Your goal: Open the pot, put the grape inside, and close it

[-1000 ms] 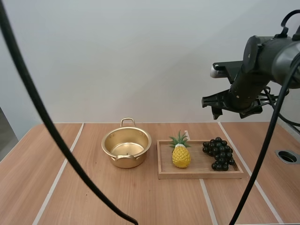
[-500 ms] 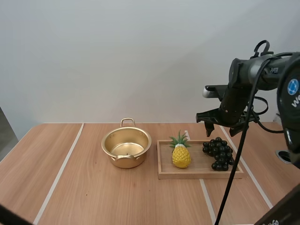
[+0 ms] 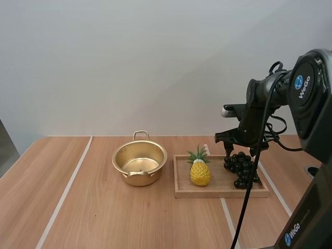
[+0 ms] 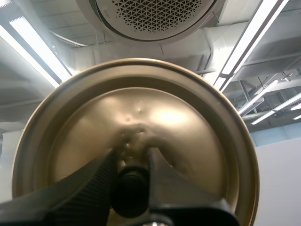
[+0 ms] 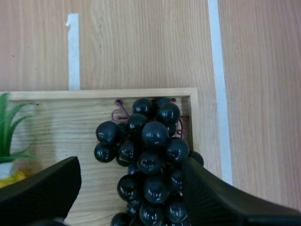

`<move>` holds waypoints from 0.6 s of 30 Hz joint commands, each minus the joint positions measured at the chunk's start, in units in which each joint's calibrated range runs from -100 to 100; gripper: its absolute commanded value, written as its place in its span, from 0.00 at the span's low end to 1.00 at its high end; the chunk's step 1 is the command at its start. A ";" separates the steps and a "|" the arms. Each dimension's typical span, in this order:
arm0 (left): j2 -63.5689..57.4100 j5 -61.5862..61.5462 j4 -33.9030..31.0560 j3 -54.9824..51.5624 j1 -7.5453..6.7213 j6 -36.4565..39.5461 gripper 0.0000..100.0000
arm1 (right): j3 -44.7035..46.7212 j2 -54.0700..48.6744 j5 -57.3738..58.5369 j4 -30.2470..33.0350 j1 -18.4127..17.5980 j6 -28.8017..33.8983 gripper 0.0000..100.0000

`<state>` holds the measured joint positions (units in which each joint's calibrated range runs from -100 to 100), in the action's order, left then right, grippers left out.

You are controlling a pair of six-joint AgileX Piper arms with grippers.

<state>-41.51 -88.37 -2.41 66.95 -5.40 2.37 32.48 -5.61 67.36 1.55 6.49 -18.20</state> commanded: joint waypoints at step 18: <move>-0.08 -1.75 -0.42 0.12 0.12 -0.66 0.00 | -0.01 12.38 -1.40 4.70 0.16 5.15 1.00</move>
<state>-41.51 -90.00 -2.41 66.95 -5.40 1.71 32.22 5.22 65.66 5.96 6.49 -13.04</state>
